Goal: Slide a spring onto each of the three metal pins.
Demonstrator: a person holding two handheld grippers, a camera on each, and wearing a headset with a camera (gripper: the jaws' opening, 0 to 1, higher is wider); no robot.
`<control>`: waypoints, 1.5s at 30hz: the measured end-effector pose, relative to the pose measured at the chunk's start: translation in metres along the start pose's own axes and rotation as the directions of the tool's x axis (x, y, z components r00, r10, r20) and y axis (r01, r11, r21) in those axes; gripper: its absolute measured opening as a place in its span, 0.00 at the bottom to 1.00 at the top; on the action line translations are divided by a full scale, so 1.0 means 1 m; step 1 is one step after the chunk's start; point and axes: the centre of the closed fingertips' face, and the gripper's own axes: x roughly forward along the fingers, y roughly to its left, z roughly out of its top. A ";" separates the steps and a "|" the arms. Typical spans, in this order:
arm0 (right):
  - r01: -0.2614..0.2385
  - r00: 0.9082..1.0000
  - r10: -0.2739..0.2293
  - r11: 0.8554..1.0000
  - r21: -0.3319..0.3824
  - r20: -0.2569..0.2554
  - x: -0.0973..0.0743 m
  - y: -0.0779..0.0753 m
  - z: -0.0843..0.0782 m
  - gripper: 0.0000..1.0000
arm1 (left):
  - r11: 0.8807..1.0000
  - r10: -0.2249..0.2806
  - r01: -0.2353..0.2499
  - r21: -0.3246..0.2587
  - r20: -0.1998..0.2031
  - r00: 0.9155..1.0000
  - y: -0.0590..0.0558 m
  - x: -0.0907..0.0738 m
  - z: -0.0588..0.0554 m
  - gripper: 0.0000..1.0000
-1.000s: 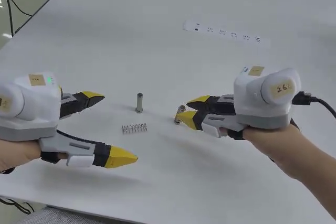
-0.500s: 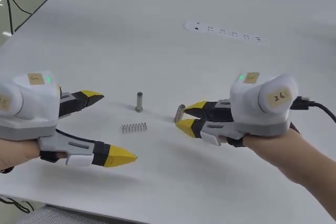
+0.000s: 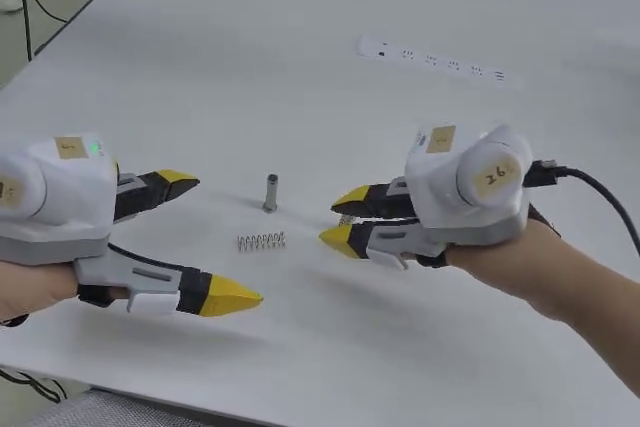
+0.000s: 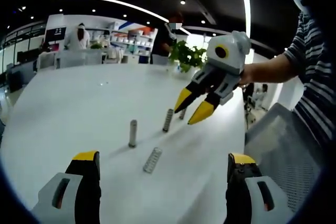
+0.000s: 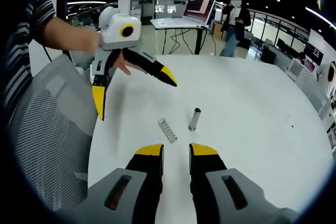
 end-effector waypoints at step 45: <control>-0.254 0.945 0.165 0.914 -0.316 -0.282 0.068 0.017 -0.004 0.14 | 1.000 -0.003 0.003 -0.011 -0.001 1.000 0.002 0.001 -0.005 0.98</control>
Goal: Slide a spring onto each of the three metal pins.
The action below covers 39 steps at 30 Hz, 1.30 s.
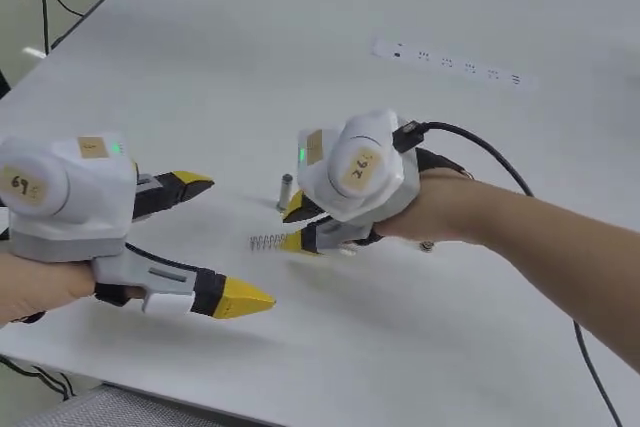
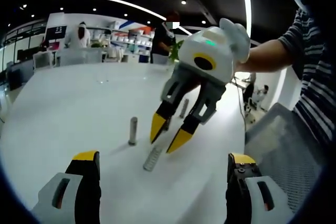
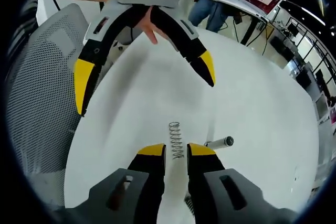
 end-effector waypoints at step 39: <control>-0.043 0.997 0.041 0.999 -0.022 -0.068 0.022 0.000 -0.010 0.08 | 1.000 -0.002 0.002 -0.008 -0.006 1.000 0.000 0.000 -0.003 0.98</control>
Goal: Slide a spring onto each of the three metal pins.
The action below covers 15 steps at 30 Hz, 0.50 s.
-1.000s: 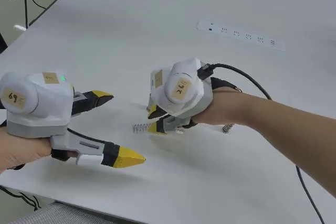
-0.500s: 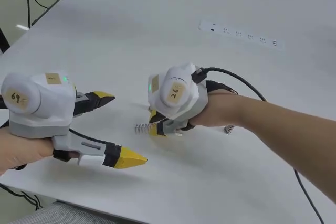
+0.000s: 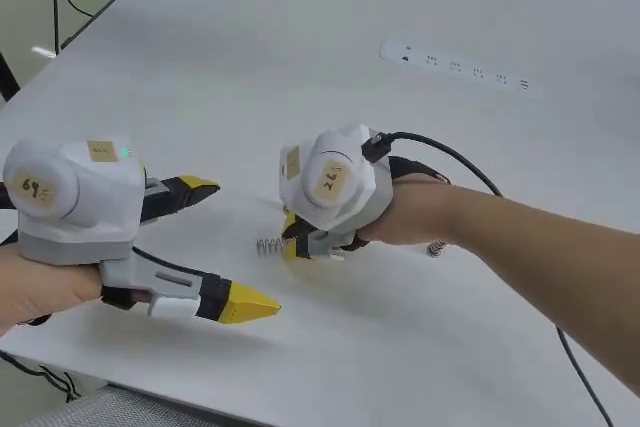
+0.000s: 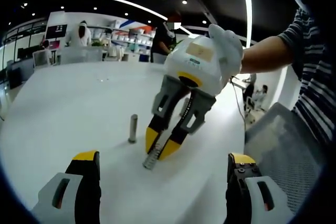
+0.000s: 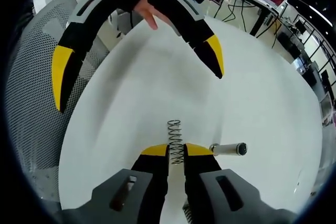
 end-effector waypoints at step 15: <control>0.017 0.999 -0.017 1.000 0.007 0.034 -0.013 0.001 0.010 0.08 | 1.000 -0.009 0.009 0.001 0.001 1.000 -0.002 0.004 0.002 0.98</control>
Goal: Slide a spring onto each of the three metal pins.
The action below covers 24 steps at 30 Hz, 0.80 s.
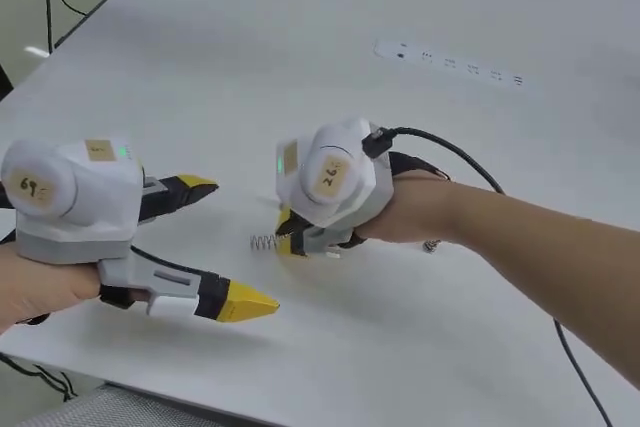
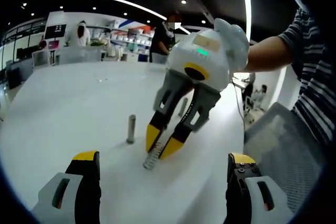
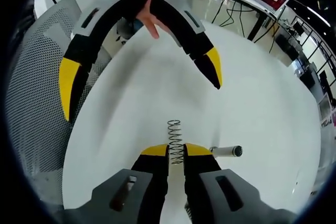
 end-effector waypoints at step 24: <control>0.061 0.997 -0.063 0.998 0.029 0.048 -0.056 0.005 0.003 0.08 | 1.000 -0.023 0.023 0.017 0.001 1.000 -0.009 0.008 0.006 0.98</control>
